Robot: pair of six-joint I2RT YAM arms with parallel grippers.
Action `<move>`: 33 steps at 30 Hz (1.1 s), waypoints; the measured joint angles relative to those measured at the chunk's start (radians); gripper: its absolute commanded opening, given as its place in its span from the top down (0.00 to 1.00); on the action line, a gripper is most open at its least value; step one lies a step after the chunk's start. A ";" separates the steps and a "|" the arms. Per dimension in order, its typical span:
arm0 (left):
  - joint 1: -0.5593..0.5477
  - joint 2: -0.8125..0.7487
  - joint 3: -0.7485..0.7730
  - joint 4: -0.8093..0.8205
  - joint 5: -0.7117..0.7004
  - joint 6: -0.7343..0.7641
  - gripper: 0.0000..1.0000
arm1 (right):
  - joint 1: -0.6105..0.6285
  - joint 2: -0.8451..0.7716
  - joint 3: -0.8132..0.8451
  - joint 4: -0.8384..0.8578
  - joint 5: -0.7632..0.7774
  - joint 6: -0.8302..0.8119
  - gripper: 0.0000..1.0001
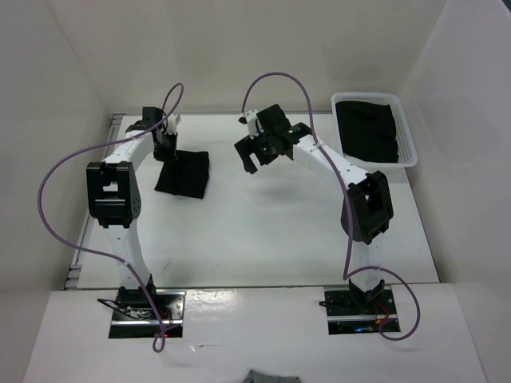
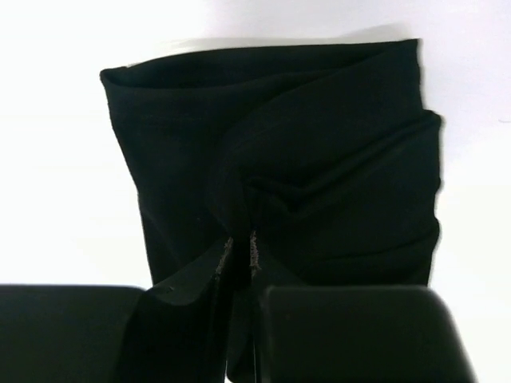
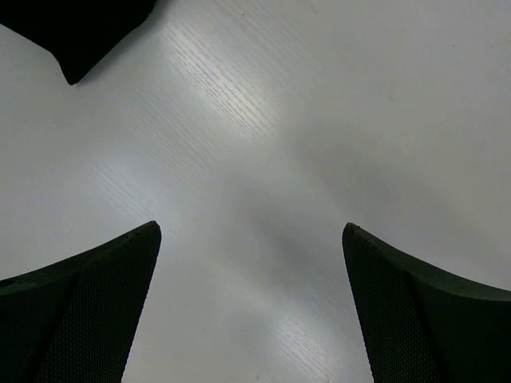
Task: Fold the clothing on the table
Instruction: Fold the skirt
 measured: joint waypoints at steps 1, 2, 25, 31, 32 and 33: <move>0.006 0.006 0.000 0.001 -0.012 -0.002 0.72 | 0.000 0.000 -0.001 0.000 -0.006 -0.001 0.01; 0.011 0.010 -0.002 0.003 -0.023 0.000 0.68 | 0.000 0.000 -0.001 0.001 -0.014 -0.003 0.01; -0.015 -0.227 -0.185 0.051 0.015 0.006 0.25 | 0.000 -0.012 -0.014 0.005 -0.067 -0.015 0.01; -0.010 -0.156 -0.191 0.065 -0.005 0.008 0.25 | 0.000 -0.016 -0.015 0.005 -0.068 -0.019 0.01; -0.010 -0.135 -0.190 0.069 -0.011 0.009 0.25 | 0.000 -0.019 -0.018 0.005 -0.069 -0.019 0.01; -0.010 -0.115 -0.189 0.073 -0.014 0.009 0.25 | 0.000 -0.021 -0.021 0.005 -0.069 -0.019 0.01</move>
